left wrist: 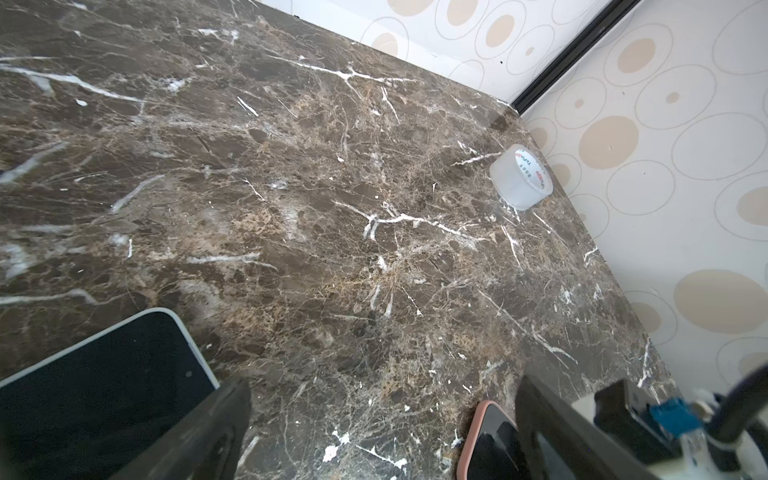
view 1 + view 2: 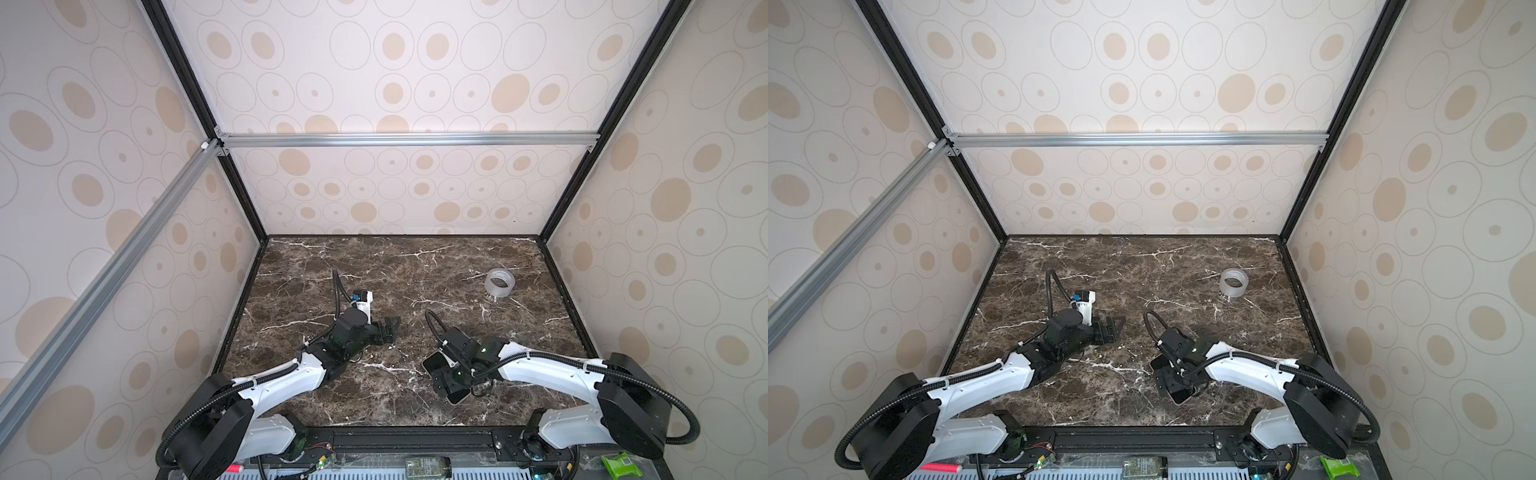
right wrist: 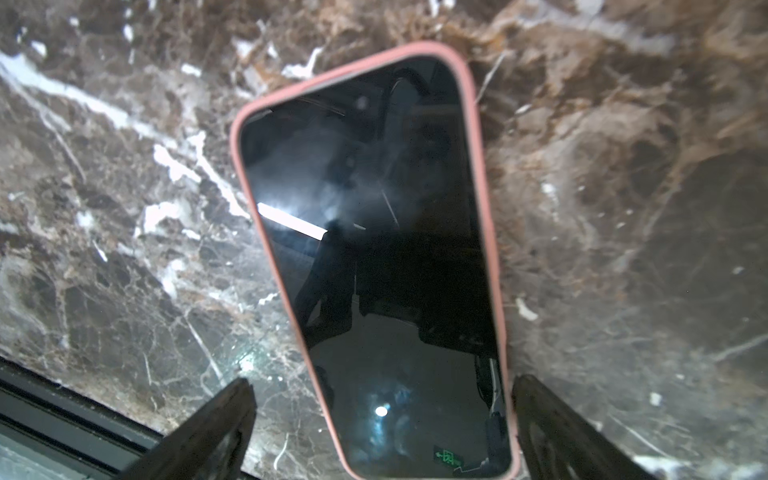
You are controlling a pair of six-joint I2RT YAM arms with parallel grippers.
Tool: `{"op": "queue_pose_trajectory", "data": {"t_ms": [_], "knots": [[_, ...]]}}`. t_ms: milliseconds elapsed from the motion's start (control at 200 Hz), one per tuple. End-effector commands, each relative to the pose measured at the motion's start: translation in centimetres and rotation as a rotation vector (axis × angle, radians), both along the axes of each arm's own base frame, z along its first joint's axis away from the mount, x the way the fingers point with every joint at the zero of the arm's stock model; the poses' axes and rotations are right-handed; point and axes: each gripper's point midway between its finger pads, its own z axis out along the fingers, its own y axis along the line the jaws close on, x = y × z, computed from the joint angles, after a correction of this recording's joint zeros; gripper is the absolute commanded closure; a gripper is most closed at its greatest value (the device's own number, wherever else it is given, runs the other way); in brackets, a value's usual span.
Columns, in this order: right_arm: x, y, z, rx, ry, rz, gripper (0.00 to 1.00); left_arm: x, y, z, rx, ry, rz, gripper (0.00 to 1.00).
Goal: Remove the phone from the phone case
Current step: 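Close the right gripper on the pink-cased phone's edge and lift it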
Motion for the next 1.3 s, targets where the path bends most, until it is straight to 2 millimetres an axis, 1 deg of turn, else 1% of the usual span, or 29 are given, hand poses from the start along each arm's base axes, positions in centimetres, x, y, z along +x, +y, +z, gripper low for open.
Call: {"op": "queue_pose_trajectory", "data": {"t_ms": [0, 175, 290, 395, 570, 875, 1160, 1295], "knots": [[-0.3, -0.8, -0.3, -0.089, -0.032, -0.003, 0.00, 0.6, 0.4, 0.9, -0.056, -0.009, 0.044, 0.01], [-0.6, -1.3, -1.1, -0.173, -0.055, 0.011, 0.00, 0.9, 1.9, 0.5, -0.102, 0.015, 0.088, 0.01], [-0.6, -1.4, -1.2, -0.191, -0.071, 0.019, 0.03, 1.0, 2.8, 0.4, -0.126, 0.021, 0.110, 0.01], [-0.7, -1.4, -1.2, -0.215, -0.079, 0.036, 0.06, 1.1, 3.2, 0.3, -0.129, 0.023, 0.119, 0.01], [-0.7, -1.3, -1.4, -0.243, -0.083, 0.056, 0.10, 1.2, 3.2, 0.4, -0.133, 0.021, 0.117, 0.01], [-1.4, -0.8, -2.4, -0.199, -0.050, 0.051, 0.12, 1.3, 3.0, 0.6, -0.139, 0.019, 0.107, 0.01], [-1.8, -1.5, -3.6, -0.225, -0.019, 0.042, 0.12, 1.6, 2.6, 1.0, -0.148, 0.015, 0.097, 0.01], [-1.9, -2.0, -4.1, -0.259, -0.009, 0.040, 0.14, 1.6, 2.4, 1.1, -0.153, 0.015, 0.094, 0.01]]}}
